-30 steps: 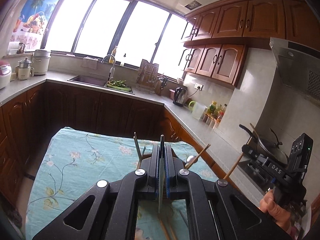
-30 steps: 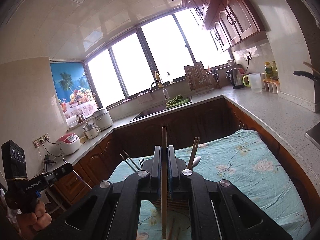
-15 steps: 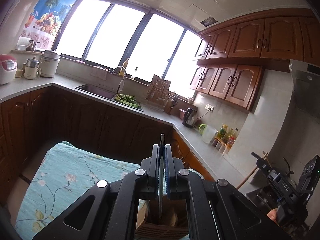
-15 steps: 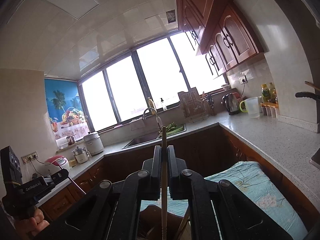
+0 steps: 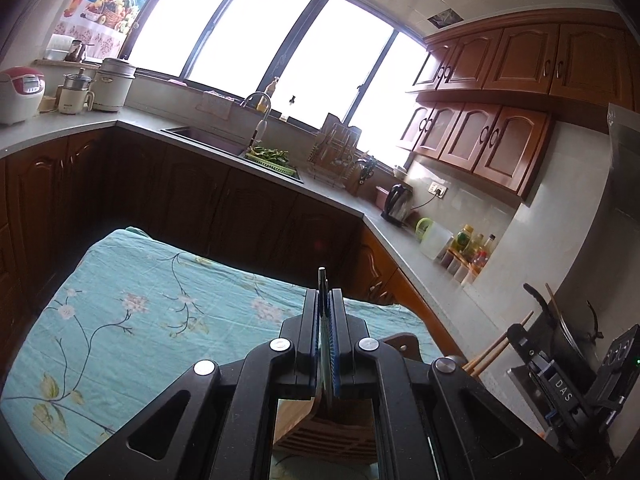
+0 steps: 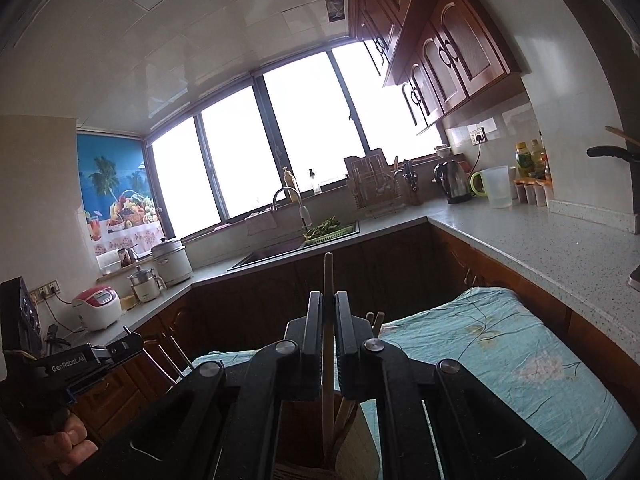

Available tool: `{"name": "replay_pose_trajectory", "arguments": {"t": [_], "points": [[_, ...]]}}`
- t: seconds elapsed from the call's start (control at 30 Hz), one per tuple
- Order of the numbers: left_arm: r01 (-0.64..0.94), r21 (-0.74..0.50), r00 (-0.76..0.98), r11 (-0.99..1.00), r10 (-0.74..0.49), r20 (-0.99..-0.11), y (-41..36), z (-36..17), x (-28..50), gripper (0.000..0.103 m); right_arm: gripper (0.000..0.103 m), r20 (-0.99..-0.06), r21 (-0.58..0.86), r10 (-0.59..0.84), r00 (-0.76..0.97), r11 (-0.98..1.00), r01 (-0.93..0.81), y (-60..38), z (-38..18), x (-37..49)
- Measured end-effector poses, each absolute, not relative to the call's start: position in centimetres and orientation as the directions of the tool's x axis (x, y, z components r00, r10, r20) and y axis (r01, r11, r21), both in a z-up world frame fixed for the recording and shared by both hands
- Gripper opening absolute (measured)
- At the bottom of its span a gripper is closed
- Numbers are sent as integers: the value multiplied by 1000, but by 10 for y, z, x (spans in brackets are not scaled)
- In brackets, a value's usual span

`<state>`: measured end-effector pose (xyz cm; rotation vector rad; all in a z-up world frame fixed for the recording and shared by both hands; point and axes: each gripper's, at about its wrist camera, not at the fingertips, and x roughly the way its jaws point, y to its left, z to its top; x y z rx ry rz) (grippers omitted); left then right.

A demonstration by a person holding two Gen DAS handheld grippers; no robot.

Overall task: Organize utensils
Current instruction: 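Lower both chopsticks into the wooden holder and open both tools, then withdraw both tools from the holder back down toward the remaining chopsticks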

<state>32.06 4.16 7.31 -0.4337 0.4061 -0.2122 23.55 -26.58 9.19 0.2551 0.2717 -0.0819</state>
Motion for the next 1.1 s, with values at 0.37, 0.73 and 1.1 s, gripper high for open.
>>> {"name": "replay_pose_trajectory", "arguments": {"t": [0.37,0.73,1.1], "points": [[133,-425,873,895,-309,-378,46,70,343,3,6,-350,246,-30,936,961,123,-272,77,241],[143,-413,869,900,-314,-383,47,71,341,3,10,-364,263,-19,931,957,123,-276,77,244],[90,-429,876,899,-276,-395,56,76,311,62,64,-341,326,-5,940,937,123,-287,87,222]]}}
